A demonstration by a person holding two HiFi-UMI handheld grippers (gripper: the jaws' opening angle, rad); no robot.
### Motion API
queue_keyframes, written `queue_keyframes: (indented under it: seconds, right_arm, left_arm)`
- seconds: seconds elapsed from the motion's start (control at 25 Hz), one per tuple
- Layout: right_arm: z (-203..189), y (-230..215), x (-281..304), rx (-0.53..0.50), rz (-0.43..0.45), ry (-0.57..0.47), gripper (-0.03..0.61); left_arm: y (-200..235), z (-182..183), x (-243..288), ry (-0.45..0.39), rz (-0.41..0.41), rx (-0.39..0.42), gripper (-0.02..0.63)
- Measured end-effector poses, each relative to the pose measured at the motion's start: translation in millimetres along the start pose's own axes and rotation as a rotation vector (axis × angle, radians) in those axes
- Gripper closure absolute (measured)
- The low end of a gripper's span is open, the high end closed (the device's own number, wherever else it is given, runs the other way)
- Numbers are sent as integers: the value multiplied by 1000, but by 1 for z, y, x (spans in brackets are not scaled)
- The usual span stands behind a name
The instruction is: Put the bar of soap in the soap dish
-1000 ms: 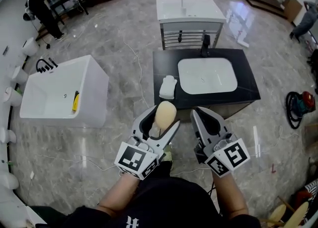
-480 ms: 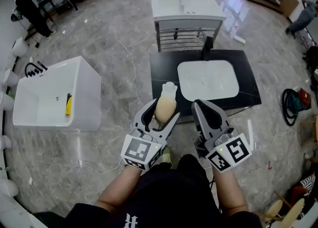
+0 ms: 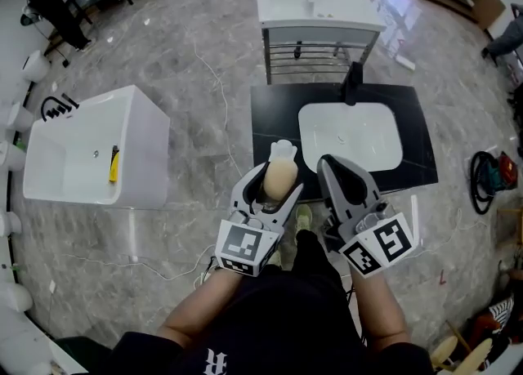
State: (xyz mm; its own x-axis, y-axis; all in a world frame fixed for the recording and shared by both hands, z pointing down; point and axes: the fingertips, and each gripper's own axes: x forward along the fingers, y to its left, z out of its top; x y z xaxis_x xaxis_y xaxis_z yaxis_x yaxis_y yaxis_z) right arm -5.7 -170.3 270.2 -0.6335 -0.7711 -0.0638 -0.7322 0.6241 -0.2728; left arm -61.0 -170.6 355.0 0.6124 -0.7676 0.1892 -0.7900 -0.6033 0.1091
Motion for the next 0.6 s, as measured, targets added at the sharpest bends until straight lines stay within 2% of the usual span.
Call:
queue_keyframes:
  seconds: [0.28, 0.48, 0.6]
  right_arm:
    - [-10, -51, 44, 35, 73, 30, 572]
    - [-36, -89, 76, 71, 127, 73, 571]
    - [-58, -107, 90, 116, 149, 116, 571]
  left_arm:
    - [29, -48, 55, 102, 93, -18, 321]
    - [50, -89, 89, 190, 156, -22, 321]
    - [60, -118, 101, 254, 201, -50, 321]
